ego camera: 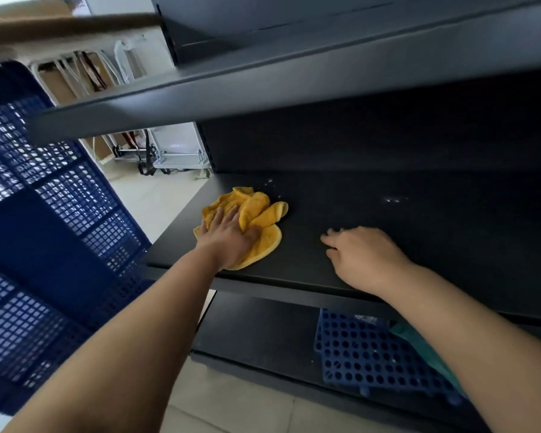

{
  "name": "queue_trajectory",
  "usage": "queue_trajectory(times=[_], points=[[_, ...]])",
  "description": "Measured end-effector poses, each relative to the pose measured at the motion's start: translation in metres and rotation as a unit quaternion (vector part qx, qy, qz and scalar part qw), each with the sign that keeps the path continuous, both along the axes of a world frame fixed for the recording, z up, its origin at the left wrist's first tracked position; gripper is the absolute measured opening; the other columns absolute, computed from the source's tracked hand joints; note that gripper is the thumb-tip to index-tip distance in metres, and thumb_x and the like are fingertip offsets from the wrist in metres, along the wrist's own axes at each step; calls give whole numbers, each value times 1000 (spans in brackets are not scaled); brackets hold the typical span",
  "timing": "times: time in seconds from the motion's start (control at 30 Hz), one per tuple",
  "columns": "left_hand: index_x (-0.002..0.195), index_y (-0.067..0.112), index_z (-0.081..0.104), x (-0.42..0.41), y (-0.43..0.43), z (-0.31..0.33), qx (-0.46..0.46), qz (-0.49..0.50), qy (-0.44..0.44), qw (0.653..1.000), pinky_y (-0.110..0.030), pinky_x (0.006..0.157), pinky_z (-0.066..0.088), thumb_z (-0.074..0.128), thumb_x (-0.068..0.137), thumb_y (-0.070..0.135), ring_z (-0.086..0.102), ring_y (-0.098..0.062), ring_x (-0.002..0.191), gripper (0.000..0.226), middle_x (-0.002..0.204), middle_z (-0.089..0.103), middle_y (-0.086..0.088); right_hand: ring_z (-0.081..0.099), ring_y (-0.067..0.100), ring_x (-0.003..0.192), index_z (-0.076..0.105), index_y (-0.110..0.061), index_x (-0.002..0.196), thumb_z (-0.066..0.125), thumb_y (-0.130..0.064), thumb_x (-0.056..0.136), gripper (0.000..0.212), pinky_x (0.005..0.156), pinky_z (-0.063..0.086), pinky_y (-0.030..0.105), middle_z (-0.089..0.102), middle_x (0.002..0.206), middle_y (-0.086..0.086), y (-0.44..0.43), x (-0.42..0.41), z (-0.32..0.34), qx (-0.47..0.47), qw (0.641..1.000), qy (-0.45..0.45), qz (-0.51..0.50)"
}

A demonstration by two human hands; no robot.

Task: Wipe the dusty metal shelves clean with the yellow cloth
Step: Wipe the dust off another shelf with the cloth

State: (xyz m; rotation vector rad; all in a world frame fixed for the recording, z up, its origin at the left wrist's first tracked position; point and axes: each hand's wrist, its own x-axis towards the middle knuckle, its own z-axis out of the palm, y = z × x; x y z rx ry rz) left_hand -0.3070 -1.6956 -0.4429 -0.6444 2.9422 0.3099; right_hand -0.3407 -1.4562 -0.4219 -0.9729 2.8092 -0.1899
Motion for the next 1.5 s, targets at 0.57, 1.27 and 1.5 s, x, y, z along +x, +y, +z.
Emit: queue_trajectory(times=[0.57, 1.27, 1.5], points=[[147, 21, 27, -36, 227, 24, 487, -94, 92, 864, -39, 108, 38, 56, 88, 12, 45, -20, 126, 67, 136, 46, 2, 45, 24, 132, 46, -21, 142, 29, -29, 104, 42, 108, 34, 31, 49, 144, 6, 106, -10, 19, -267, 952, 17, -149], [144, 19, 37, -69, 164, 20, -37, -52, 55, 996, -49, 101, 37, 42, 93, 17, 34, -32, 133, 51, 147, 38, -8, 2, 36, 146, 32, -37, 147, 28, -35, 102, 45, 115, 22, 46, -1, 162, -5, 172, -54, -15, -15, 962, 23, -273], [139, 22, 45, -62, 119, 17, -77, 12, 60, 995, -48, 99, 39, 43, 93, 22, 36, -32, 132, 46, 144, 42, -6, 10, 37, 145, 33, -29, 149, 21, -37, 103, 48, 120, 10, 41, 3, 163, 1, 123, -108, -17, -37, 968, 35, -244]])
